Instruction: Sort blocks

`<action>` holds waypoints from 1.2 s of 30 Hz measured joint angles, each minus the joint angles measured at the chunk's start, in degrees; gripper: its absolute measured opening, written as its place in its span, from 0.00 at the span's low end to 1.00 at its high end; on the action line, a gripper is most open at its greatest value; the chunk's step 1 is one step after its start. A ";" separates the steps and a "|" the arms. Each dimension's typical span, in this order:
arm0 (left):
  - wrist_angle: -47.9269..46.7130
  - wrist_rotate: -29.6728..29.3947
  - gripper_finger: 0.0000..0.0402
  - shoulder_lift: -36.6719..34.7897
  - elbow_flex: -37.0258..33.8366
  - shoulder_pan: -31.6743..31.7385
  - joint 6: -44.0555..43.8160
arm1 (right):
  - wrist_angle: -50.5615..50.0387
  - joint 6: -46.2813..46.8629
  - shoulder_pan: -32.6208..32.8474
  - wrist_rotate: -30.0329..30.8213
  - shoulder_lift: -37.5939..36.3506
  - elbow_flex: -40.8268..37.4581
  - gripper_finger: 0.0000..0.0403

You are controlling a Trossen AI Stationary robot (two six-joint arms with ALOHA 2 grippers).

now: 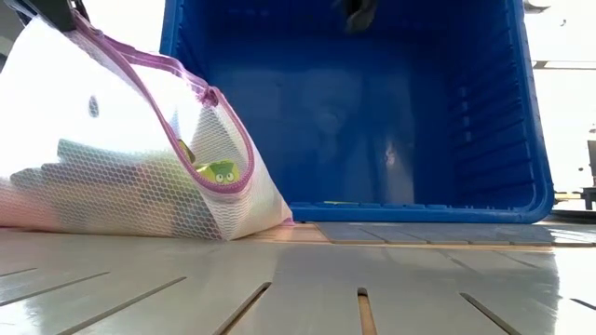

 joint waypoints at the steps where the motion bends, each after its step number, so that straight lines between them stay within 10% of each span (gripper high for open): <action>1: 0.04 0.01 0.06 0.00 0.00 0.00 0.00 | -0.31 1.20 -0.75 0.84 1.04 1.15 0.22; 14: 0.02 -0.01 0.06 0.00 -0.01 0.00 0.00 | -7.89 15.19 -9.47 9.75 10.46 13.21 0.22; 36: 0.02 0.01 0.06 0.00 -0.01 -0.02 0.00 | -14.89 21.11 -12.06 -2.16 11.15 14.93 0.35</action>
